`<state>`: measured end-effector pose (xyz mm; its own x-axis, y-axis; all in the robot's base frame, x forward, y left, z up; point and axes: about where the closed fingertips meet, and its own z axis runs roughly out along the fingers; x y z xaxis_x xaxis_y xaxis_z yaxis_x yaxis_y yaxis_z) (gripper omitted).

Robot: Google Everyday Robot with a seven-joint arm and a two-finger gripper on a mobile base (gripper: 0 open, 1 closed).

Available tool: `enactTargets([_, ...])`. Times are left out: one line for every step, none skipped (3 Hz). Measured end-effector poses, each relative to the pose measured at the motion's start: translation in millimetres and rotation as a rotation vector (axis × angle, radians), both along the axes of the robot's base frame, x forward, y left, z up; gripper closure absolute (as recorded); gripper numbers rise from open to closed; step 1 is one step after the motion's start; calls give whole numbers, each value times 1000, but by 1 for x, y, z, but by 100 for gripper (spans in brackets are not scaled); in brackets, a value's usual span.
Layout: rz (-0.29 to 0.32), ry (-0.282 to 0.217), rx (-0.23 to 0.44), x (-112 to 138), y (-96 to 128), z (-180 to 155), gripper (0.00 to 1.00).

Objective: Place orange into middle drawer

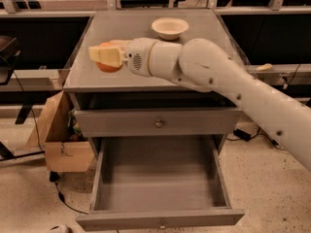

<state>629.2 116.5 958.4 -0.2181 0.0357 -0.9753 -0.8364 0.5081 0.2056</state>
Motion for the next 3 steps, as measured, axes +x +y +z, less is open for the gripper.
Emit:
enactTargets([123,24,12,-60,-26,-8,100])
enactTargets([172,139,-22,-93,-85,-58,100])
enactTargets([169,352,-104,-112,-122,-157,100])
